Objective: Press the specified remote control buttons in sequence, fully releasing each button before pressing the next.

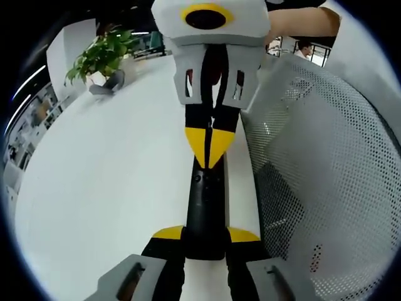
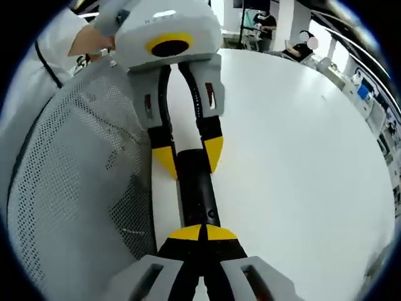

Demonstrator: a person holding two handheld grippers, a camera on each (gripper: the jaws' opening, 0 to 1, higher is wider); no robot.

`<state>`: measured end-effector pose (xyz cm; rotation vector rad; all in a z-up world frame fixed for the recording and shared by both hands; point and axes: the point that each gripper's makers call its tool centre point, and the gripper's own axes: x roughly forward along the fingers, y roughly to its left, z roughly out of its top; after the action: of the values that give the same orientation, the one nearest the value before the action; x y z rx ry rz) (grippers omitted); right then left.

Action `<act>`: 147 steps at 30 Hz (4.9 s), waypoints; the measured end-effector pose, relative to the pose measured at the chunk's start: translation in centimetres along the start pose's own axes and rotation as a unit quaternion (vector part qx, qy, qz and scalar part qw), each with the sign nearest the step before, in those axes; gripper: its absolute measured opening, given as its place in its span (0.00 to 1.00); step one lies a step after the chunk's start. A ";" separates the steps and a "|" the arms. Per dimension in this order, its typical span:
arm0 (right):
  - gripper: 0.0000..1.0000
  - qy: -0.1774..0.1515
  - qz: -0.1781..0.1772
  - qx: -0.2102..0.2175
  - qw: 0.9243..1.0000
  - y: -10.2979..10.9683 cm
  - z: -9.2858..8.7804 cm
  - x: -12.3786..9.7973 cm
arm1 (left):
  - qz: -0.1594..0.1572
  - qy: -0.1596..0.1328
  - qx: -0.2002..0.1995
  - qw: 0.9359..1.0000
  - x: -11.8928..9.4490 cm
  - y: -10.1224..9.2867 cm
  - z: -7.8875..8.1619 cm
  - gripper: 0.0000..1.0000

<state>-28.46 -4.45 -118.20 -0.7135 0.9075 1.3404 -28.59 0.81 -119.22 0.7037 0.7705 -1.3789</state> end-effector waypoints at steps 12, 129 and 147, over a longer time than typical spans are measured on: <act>0.00 0.041 -0.022 -0.020 0.999 -0.1 -0.5 0.1 | -0.002 0.002 0.002 1.000 0.0 0.0 0.0 0.23; 0.00 0.044 -0.032 -0.021 0.998 -0.1 0.4 0.5 | -0.012 0.003 0.014 1.000 -0.1 -0.2 0.0 0.24; 0.00 -0.038 -0.069 -0.025 0.997 2.1 1.3 0.8 | -0.011 0.015 0.010 1.000 -0.1 -0.1 -0.1 0.24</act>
<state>-30.41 -2.68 -118.13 -0.7460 0.7517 1.2626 -28.72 0.91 -119.22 0.7343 0.7919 -1.4001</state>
